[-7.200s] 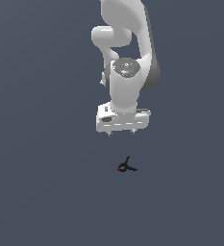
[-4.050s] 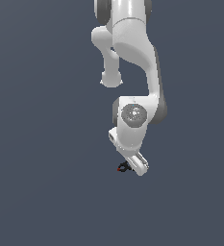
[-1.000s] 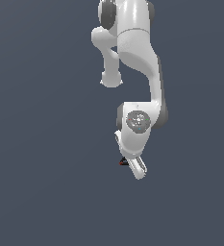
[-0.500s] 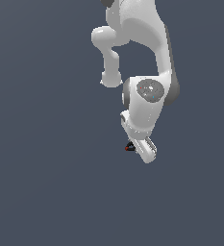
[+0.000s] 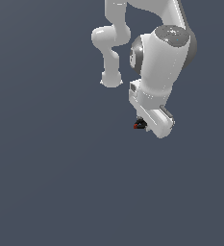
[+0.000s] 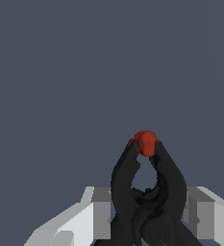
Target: Pick up the object and move it to a goal position.
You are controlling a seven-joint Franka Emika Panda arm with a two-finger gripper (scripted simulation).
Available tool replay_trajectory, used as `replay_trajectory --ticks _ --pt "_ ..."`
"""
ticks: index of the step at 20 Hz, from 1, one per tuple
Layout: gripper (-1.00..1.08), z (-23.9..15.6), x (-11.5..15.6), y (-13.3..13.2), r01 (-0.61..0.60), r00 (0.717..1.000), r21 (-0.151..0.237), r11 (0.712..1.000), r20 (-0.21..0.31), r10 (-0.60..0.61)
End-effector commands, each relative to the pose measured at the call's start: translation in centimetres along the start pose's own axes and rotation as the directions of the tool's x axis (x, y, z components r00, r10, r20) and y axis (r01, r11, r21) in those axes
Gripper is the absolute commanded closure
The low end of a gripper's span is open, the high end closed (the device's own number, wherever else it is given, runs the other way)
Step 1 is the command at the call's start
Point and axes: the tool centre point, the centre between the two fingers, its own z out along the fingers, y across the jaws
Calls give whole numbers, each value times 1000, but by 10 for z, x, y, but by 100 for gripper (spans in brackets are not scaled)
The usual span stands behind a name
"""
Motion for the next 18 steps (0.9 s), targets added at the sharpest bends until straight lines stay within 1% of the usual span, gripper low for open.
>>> replay_trajectory --ticks 1,6,10,14,18 --pt "108 -25 -9 7 0 1000 0 1000 -1 0" --pt "108 -68 -25 16 0 1000 0 1000 -2 0" --pt "108 -94 -35 21 0 1000 0 1000 -2 0" --pt "108 -109 -41 24 0 1000 0 1000 -3 0" --pt "108 -114 -43 24 0 1000 0 1000 -2 0"
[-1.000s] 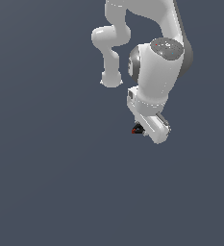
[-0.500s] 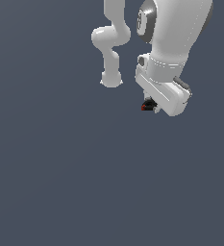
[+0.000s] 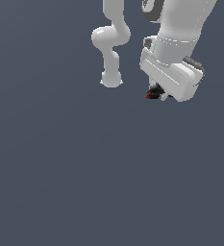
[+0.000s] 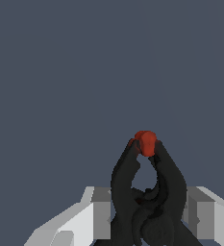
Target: Pick up the object and move it to a goal position.
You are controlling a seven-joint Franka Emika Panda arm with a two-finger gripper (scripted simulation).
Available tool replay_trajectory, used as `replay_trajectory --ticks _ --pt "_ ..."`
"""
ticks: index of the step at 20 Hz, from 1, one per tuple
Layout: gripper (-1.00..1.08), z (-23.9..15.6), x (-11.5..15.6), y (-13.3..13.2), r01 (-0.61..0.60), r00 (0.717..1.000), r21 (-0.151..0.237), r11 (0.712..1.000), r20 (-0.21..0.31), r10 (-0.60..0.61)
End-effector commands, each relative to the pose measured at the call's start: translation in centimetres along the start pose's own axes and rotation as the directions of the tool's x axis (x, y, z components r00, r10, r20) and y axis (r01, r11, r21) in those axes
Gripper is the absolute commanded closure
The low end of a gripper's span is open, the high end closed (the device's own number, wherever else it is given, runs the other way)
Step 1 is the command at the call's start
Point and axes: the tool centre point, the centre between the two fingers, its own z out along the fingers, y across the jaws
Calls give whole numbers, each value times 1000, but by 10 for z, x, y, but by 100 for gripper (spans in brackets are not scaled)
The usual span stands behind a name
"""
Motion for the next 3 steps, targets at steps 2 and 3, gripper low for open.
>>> replay_trajectory --ticks 2,3 --pt "108 0 0 -1 0 1000 -1 1000 1 0" --pt "108 0 0 -1 0 1000 -1 1000 1 0"
